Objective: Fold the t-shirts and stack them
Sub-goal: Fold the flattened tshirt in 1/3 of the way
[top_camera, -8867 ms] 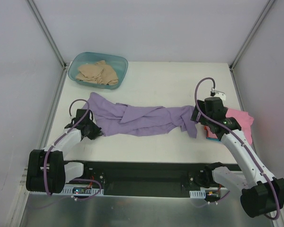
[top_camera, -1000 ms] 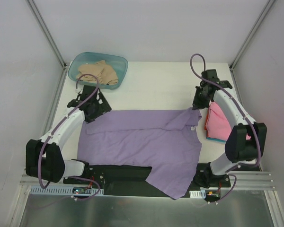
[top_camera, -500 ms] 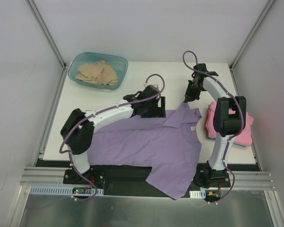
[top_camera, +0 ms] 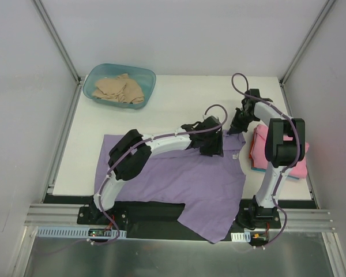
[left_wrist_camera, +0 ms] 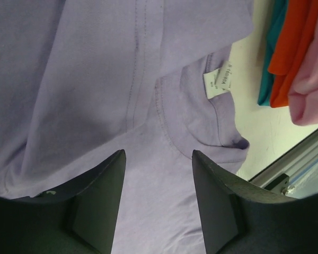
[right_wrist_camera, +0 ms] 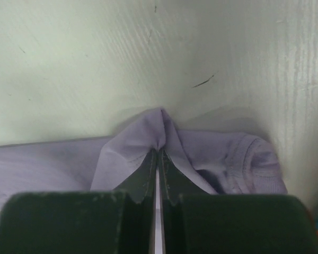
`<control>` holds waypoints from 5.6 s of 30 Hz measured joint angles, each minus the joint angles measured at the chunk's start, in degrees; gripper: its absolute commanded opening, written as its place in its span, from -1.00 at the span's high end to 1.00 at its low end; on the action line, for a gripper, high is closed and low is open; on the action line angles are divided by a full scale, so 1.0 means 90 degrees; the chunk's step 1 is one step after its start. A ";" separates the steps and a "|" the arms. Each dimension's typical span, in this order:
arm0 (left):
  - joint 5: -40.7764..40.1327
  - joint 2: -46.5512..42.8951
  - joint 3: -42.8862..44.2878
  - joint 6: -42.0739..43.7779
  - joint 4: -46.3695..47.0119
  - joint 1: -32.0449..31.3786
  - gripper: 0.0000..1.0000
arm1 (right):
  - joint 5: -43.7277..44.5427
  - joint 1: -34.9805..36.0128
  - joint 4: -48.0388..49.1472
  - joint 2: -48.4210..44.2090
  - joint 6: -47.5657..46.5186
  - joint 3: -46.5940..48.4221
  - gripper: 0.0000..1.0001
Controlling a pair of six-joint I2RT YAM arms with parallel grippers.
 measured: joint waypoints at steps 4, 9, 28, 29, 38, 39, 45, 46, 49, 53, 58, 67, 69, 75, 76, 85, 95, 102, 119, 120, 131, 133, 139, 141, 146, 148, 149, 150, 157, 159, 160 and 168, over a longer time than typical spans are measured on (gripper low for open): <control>-0.0019 0.0197 0.0019 -0.0180 0.0032 0.0000 0.05 | -0.0158 -0.0002 0.0146 -0.0039 0.0000 -0.0080 0.99; -0.0289 0.0379 0.0041 -0.0287 0.0036 -0.0002 0.07 | -0.0274 -0.0024 0.0260 -0.0053 -0.0002 -0.0146 0.99; -0.1100 0.0765 0.0568 -0.0539 -0.0002 -0.0041 0.64 | -0.0345 -0.0029 0.0476 -0.0121 -0.0027 -0.0328 0.99; -0.1129 0.0797 0.0610 -0.0542 -0.0032 -0.0041 0.69 | -0.0345 -0.0029 0.0488 -0.0121 -0.0027 -0.0340 0.99; -0.1214 0.0957 0.0889 -0.0636 -0.0187 -0.0041 1.00 | -0.0345 -0.0029 0.0546 -0.0146 -0.0056 -0.0413 0.99; -0.1207 0.0957 0.0889 -0.0639 -0.0189 -0.0041 1.00 | -0.0345 -0.0029 0.0546 -0.0158 -0.0061 -0.0418 0.99; -0.0964 0.0906 0.0780 -0.0653 -0.0165 -0.0039 1.00 | -0.0328 -0.0029 0.0539 -0.0554 -0.0109 -0.0648 0.99; -0.0906 0.0860 0.0704 -0.0656 -0.0165 -0.0039 1.00 | -0.0321 -0.0029 0.0559 -0.0673 -0.0124 -0.0714 0.99; -0.0670 0.0593 0.0340 -0.0661 -0.0187 -0.0041 1.00 | -0.0301 -0.0029 0.0583 -0.1127 -0.0129 -0.1008 0.99; -0.0384 0.0158 -0.0090 -0.0661 -0.0177 -0.0041 1.00 | -0.0255 -0.0022 0.0580 -0.1659 -0.0124 -0.1401 0.99; -0.0119 -0.0328 -0.0508 -0.0658 -0.0078 -0.0041 1.00 | -0.0068 0.0007 0.0503 -0.2098 -0.0095 -0.1778 0.99; -0.0136 -0.0369 -0.0544 -0.0559 0.0036 0.0022 0.51 | 0.0248 0.0049 0.0274 -0.2011 -0.0204 -0.1460 -0.21; -0.0134 -0.0386 -0.0580 -0.0486 0.0078 0.0083 0.13 | 0.0359 0.0078 0.0262 -0.1795 -0.0311 -0.1124 -0.55; -0.0510 -0.1214 -0.1460 -0.0233 0.0107 0.0396 -0.99 | 0.0833 0.0301 0.0216 -0.1756 -0.0639 -0.0804 -0.77; -0.0636 -0.1469 -0.1651 -0.0180 0.0104 0.0444 -0.99 | 0.0911 0.0379 0.0192 -0.1824 -0.0663 -0.0826 -0.78; -0.1326 -0.4265 -0.3883 0.0017 0.0355 0.1406 -0.99 | 0.1195 0.1630 0.0243 -0.3089 -0.0435 -0.2174 -0.65; -0.1717 -0.5272 -0.6023 0.0019 0.0136 0.3279 -0.99 | 0.1372 0.1906 0.0624 -0.2424 0.0211 -0.2562 -0.21; -0.1734 -0.5280 -0.6149 0.0022 0.0248 0.3866 -0.99 | 0.1426 0.1909 0.0792 -0.1749 0.0554 -0.2387 0.24; -0.1783 -0.5129 -0.6387 0.0036 0.0430 0.4223 -0.99 | 0.1999 0.2110 0.0418 -0.1719 0.0780 -0.2089 0.32; -0.1783 -0.5119 -0.6387 0.0039 0.0437 0.4233 -0.99 | 0.2035 0.2120 0.0381 -0.1719 0.0780 -0.2018 0.32; -0.1812 -0.5095 -0.6387 0.0090 0.0503 0.4393 -0.99 | 0.2220 0.2157 0.0248 -0.1270 0.0780 -0.1622 0.61; -0.1814 -0.5095 -0.6392 0.0109 0.0515 0.4393 -0.99 | 0.2220 0.2161 0.0243 -0.1224 0.0772 -0.1622 0.80; -0.1812 -0.5095 -0.6397 0.0160 0.0527 0.4393 -0.99 | 0.2390 0.2297 0.0153 -0.1231 0.0789 -0.1603 0.90; -0.1812 -0.5095 -0.6397 0.0163 0.0529 0.4393 -0.99 | 0.2455 0.2361 0.0078 -0.1268 0.0809 -0.1600 0.98; -0.1814 -0.5095 -0.6399 0.0165 0.0532 0.4393 -0.99 | 0.2538 0.2499 -0.0155 -0.1661 0.0967 -0.1656 0.99; -0.1817 -0.5098 -0.6402 0.0172 0.0532 0.4393 -0.99 | 0.2535 0.2557 -0.0192 -0.1926 0.1061 -0.1758 0.99; -0.1817 -0.5098 -0.6402 0.0177 0.0534 0.4393 -0.98 | 0.2531 0.2589 -0.0219 -0.2052 0.1115 -0.1812 0.99; -0.1819 -0.5100 -0.6404 0.0185 0.0534 0.4393 -0.99 | 0.2526 0.2618 -0.0226 -0.2157 0.1161 -0.1868 0.99; -0.1834 -0.5122 -0.6409 0.0267 0.0532 0.4393 -0.99 | 0.2375 0.2844 -0.0491 -0.2909 0.1574 -0.2378 0.98; -0.1834 -0.5146 -0.6409 0.0340 0.0525 0.4396 -0.99 | 0.2334 0.2960 -0.0695 -0.3084 0.1727 -0.2487 0.97; -0.1836 -0.5158 -0.6411 0.0364 0.0520 0.4401 -0.99 | 0.2322 0.3028 -0.0760 -0.3123 0.1768 -0.2497 0.96; -0.1838 -0.5231 -0.6411 0.0440 0.0481 0.4476 -0.99 | 0.2203 0.3716 -0.1586 -0.3643 0.2331 -0.2497 0.77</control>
